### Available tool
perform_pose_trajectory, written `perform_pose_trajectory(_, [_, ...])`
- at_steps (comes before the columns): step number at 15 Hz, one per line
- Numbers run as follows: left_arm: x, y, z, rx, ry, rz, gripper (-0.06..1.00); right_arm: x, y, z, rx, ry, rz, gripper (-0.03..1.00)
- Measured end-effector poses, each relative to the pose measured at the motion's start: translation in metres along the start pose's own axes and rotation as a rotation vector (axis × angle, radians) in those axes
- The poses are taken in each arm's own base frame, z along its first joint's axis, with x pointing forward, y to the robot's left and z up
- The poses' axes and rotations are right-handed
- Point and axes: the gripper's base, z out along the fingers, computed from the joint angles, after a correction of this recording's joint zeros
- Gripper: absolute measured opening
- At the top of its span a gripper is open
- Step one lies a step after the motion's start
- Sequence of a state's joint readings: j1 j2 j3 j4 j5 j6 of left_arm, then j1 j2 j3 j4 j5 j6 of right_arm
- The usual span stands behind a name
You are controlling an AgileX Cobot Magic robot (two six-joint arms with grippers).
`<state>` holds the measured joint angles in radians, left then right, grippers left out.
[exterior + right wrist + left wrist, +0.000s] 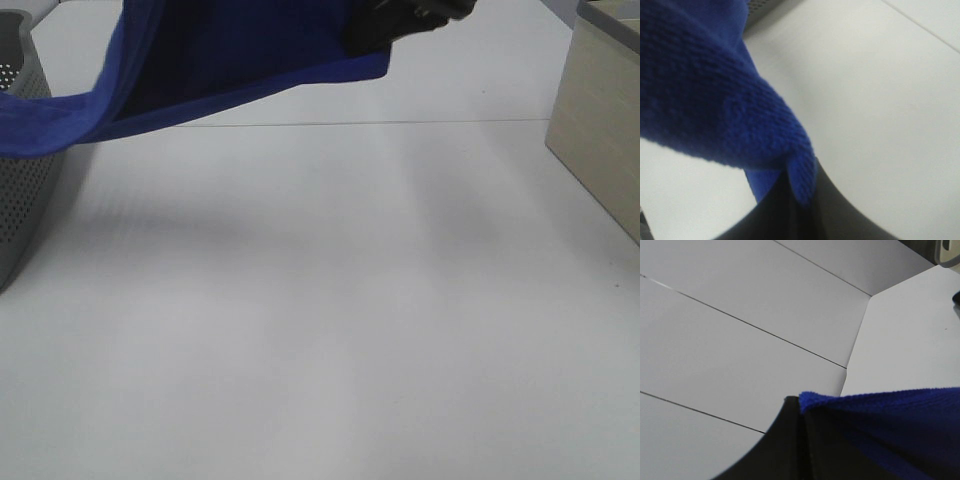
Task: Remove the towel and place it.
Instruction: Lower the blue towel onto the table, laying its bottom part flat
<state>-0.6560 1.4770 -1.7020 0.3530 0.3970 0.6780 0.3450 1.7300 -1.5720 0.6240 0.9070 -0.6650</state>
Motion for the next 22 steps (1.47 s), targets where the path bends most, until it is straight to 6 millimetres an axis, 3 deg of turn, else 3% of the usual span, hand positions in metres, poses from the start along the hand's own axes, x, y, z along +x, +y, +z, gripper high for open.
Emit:
perform_pose_trajectory(3, [0.018, 0.016, 0.002, -0.073, 0.019, -0.106, 0.0, -0.026, -0.001, -0.046, 0.208, -0.002, 0.036, 0.02])
perform_pose_trajectory(5, [0.027, 0.021, 0.006, -0.099, 0.033, -0.159, 0.0, -0.04, 0.001, -0.066, 0.282, -0.054, 0.029, 0.02])
perform_pose_trajectory(9, [0.04, 0.013, 0.034, -0.132, -0.007, -0.184, 0.0, -0.07, 0.005, -0.102, 0.401, -0.249, -0.039, 0.02])
perform_pose_trajectory(13, [0.043, 0.01, 0.05, -0.179, -0.077, -0.136, 0.0, -0.081, -0.003, -0.111, 0.532, -0.353, -0.107, 0.02])
perform_pose_trajectory(16, [0.059, 0.022, 0.061, -0.266, -0.132, -0.144, 0.0, -0.093, -0.01, -0.114, 0.618, -0.485, -0.165, 0.02])
perform_pose_trajectory(22, [0.107, 0.032, 0.12, -0.352, -0.113, -0.132, 0.0, -0.114, -0.045, -0.071, 0.695, -0.688, -0.223, 0.02])
